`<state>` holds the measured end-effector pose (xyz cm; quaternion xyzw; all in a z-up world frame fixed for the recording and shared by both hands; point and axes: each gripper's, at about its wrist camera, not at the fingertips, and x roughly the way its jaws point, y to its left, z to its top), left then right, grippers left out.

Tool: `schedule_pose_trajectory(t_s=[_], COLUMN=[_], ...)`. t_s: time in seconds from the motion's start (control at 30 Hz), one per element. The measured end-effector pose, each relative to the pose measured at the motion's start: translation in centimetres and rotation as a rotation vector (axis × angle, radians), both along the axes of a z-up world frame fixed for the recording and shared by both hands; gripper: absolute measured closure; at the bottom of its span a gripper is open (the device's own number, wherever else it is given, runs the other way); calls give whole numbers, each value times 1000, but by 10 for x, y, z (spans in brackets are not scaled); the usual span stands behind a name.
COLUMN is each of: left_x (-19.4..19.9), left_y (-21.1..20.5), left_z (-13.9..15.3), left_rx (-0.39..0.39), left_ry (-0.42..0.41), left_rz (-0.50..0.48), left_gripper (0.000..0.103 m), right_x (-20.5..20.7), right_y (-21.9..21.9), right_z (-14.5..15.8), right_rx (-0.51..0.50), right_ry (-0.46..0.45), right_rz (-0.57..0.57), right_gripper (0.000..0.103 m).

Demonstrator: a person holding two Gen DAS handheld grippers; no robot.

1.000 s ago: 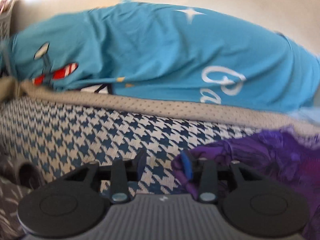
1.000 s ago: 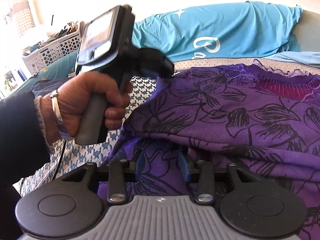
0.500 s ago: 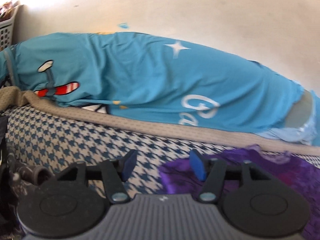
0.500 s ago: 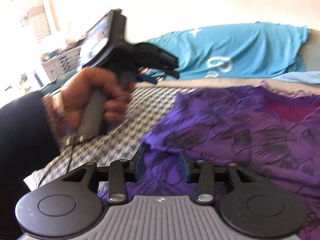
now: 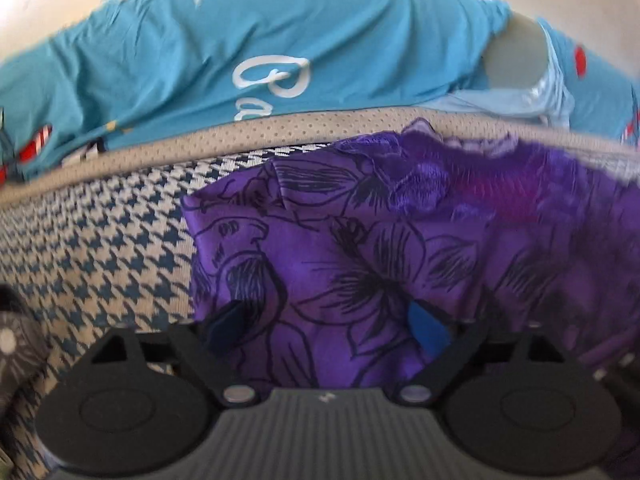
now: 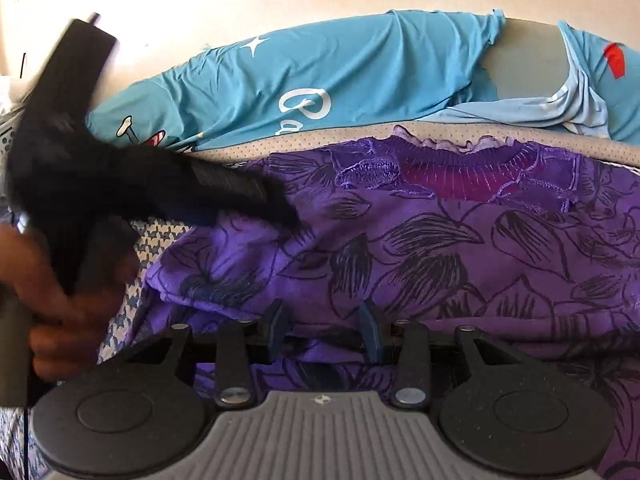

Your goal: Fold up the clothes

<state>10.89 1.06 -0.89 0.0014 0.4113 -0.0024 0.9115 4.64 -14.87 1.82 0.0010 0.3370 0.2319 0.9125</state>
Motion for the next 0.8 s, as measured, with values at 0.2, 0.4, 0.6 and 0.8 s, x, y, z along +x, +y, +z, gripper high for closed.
schedule_pose_trajectory(t_s=[0.2, 0.4, 0.6, 0.8], left_x=[1, 0, -6, -17], left_y=[7, 6, 2, -9], left_z=[-3, -3, 7, 18], left_rx=[-30, -28, -3, -5], left_ry=[32, 38, 28, 16], left_rz=[28, 44, 66, 45], left_gripper=[0, 0, 0, 0], right_x=[-5, -5, -7, -7], right_y=[6, -1, -21, -53], right_z=[-2, 3, 18, 26], right_rx=[-56, -28, 18, -2], right_ry=[-22, 2, -43, -92], right_rz=[44, 38, -24, -161], right_gripper=[50, 50, 50, 50])
